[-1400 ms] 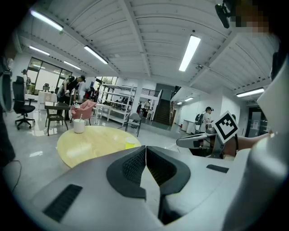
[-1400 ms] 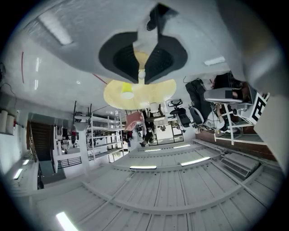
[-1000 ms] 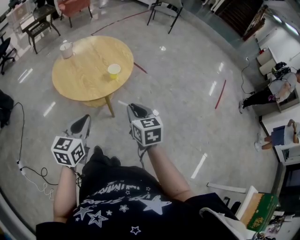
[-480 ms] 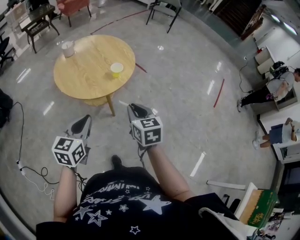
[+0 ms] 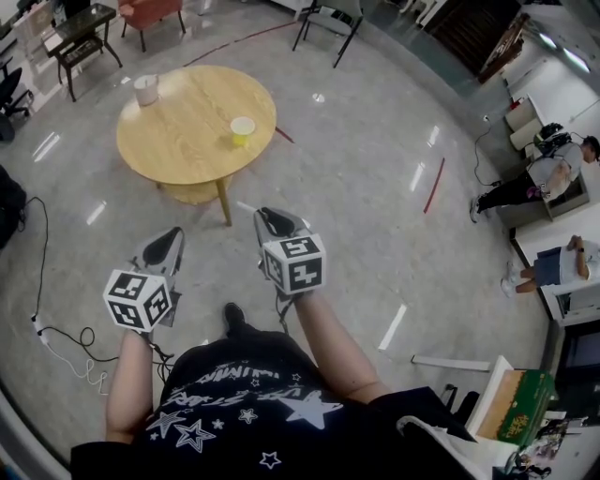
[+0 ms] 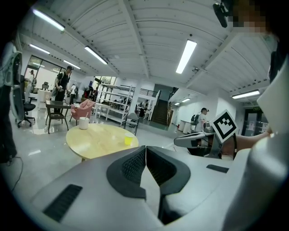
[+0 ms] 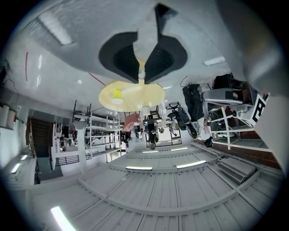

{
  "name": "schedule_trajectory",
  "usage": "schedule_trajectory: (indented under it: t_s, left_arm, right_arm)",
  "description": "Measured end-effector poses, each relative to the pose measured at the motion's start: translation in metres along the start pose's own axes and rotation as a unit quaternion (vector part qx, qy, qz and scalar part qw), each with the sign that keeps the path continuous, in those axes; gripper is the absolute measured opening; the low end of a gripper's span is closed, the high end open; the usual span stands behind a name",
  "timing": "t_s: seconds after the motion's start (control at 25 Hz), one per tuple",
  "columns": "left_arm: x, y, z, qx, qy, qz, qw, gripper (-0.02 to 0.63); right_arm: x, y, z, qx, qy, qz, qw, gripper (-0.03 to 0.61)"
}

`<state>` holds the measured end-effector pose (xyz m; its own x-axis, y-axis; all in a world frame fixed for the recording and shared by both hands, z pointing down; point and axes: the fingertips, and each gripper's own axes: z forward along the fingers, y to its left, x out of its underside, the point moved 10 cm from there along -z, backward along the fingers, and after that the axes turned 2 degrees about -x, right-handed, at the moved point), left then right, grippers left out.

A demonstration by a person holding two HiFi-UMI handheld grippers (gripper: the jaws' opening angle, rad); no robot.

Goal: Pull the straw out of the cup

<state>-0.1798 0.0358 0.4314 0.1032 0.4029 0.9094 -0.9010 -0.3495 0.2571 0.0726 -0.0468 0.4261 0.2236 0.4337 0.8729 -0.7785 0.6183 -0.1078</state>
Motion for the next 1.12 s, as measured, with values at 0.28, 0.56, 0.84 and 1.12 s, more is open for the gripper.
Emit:
schedule_trajectory:
  t_s: [0.28, 0.56, 0.84, 1.12]
  left_arm:
    - [0.013, -0.014, -0.034, 0.000, -0.008, 0.000, 1.0000, 0.009]
    - [0.034, -0.031, -0.066, 0.008, -0.008, -0.006, 0.9999, 0.009]
    - [0.055, -0.053, -0.098, 0.013, -0.011, -0.006, 0.9998, 0.009]
    - [0.067, -0.058, -0.120, 0.014, -0.009, -0.003, 0.9999, 0.009]
  right_arm:
    - [0.012, 0.026, -0.031, 0.002, -0.005, -0.014, 1.000, 0.037]
    - [0.029, 0.051, -0.065, 0.009, -0.009, -0.024, 1.000, 0.037]
    - [0.053, 0.077, -0.100, 0.012, -0.002, -0.052, 0.999, 0.035]
    - [0.068, 0.096, -0.114, 0.006, 0.001, -0.049, 0.999, 0.035]
